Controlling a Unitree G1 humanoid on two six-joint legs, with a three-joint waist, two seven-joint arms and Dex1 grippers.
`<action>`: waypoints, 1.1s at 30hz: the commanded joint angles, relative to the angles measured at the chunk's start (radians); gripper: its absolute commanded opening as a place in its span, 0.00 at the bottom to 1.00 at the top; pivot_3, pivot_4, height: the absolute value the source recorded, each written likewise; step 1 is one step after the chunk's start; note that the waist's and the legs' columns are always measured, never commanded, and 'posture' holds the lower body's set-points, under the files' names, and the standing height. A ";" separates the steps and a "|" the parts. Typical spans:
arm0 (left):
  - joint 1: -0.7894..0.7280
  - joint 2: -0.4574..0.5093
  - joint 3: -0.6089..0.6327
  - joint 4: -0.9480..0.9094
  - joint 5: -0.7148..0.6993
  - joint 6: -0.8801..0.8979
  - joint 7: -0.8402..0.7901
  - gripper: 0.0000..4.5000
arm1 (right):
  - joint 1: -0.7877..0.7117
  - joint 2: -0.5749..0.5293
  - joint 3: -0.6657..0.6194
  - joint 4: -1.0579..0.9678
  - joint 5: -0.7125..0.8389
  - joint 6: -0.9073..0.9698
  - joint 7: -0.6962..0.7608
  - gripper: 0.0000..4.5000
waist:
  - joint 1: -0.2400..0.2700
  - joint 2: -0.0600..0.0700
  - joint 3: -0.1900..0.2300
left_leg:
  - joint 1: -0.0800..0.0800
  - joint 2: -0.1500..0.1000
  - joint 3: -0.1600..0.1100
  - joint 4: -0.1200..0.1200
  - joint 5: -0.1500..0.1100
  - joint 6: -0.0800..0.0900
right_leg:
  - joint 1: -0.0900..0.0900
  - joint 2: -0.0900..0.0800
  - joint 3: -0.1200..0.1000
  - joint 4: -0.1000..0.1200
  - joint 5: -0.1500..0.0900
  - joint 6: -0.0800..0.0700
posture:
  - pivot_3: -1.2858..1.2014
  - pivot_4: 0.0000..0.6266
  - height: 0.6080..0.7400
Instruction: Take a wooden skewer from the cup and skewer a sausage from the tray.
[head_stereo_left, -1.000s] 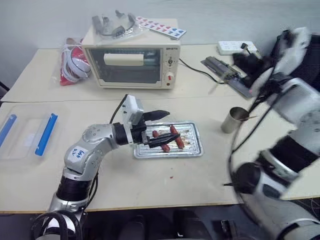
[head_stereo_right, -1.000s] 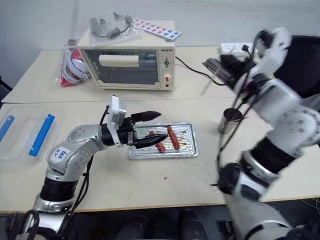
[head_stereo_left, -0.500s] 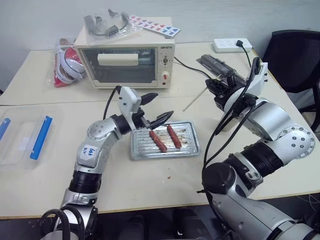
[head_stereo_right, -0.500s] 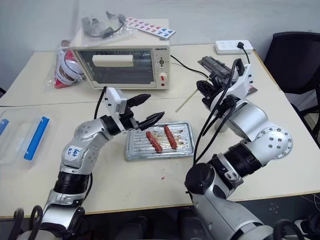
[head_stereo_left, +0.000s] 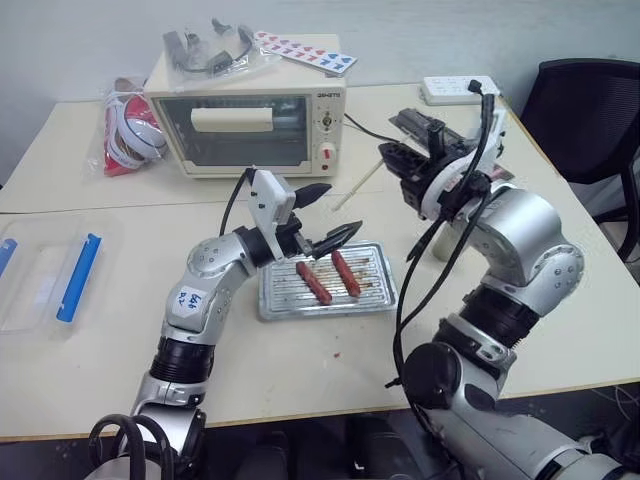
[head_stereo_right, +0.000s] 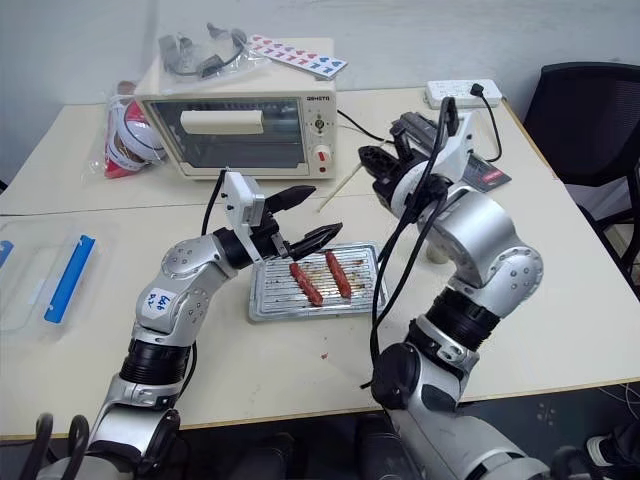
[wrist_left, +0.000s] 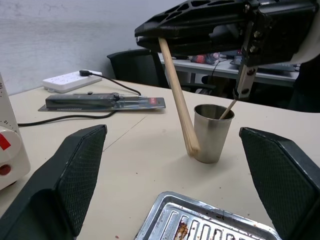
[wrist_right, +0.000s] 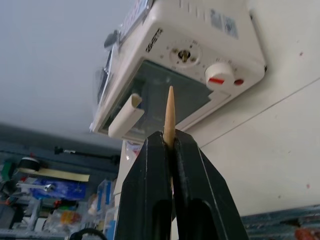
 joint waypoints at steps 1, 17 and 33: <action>-0.012 -0.005 0.013 -0.040 -0.011 -0.005 0.005 1.00 | 0.050 0.004 0.113 -0.016 0.116 -0.118 -0.025 0.00 | -0.001 0.000 0.000 | 0.000 0.000 0.000 0.000 0.000 0.000 | 0.000 0.000 0.000 0.000 0.000 0.000 | 0.52 0.24 1.00; 0.065 -0.049 0.073 -0.211 -0.076 0.093 0.147 1.00 | 0.123 -0.190 0.347 -0.029 0.220 -0.398 0.020 0.00 | -0.005 0.000 0.000 | -0.003 0.002 0.000 0.000 0.000 0.000 | 0.000 0.001 0.000 -0.005 0.000 0.000 | 0.52 0.24 1.00; 0.129 -0.075 0.060 -0.298 -0.095 0.159 0.234 0.58 | 0.154 -0.250 0.419 -0.039 0.253 -0.517 0.063 0.00 | 0.009 0.000 0.000 | -0.006 0.002 0.000 0.002 0.000 0.001 | 0.000 0.001 -0.001 -0.008 0.000 0.000 | 0.52 0.24 1.00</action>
